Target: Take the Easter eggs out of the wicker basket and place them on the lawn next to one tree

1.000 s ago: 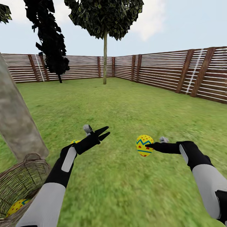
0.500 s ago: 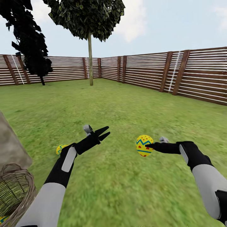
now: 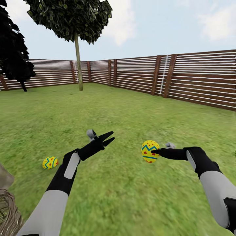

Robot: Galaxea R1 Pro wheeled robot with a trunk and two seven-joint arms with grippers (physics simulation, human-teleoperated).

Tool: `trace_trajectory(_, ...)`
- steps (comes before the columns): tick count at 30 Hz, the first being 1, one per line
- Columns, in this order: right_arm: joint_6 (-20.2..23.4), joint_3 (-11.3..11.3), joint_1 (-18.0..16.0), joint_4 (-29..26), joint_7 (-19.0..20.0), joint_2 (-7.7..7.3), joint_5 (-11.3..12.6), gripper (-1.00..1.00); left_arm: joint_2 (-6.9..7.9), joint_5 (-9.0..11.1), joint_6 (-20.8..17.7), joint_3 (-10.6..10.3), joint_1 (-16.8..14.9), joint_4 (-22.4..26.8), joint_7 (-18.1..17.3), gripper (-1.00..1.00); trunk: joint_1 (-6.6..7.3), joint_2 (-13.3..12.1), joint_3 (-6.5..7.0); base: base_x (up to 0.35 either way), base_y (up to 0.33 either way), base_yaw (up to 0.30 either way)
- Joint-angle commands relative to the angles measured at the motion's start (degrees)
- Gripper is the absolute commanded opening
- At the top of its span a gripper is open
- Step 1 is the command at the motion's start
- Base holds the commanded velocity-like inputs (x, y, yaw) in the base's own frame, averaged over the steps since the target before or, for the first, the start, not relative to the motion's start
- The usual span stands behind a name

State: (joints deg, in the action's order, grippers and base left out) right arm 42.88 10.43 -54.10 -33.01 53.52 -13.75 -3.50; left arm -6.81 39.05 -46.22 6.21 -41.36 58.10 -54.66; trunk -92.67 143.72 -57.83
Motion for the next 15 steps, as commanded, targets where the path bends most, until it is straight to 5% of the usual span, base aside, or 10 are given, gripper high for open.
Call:
trace_trajectory(1, 0.37, 0.29, -0.04, -0.04, 0.36, 0.04, -0.37, -1.00, -0.04, 0.06, -0.32, 0.12, -0.03, 0.00, -0.09, 1.00, 0.01, 0.02, -0.05, 0.000, 0.000, -0.074)
trace_trajectory(11, 0.36, 0.20, 0.05, 0.58, 0.36, 0.13, -0.54, -1.00, -0.04, 0.30, 2.29, 0.10, 1.23, -0.30, -0.12, 1.00, 0.01, 0.02, -0.05, -0.003, -0.001, -0.005)
trace_trajectory(15, 0.36, 0.20, 0.05, 0.58, 0.36, 0.12, -0.55, -1.00, -0.04, 0.29, 3.57, -0.76, 1.28, -0.07, -0.12, 1.00, 0.01, 0.02, -0.05, -0.203, -0.127, 0.000)
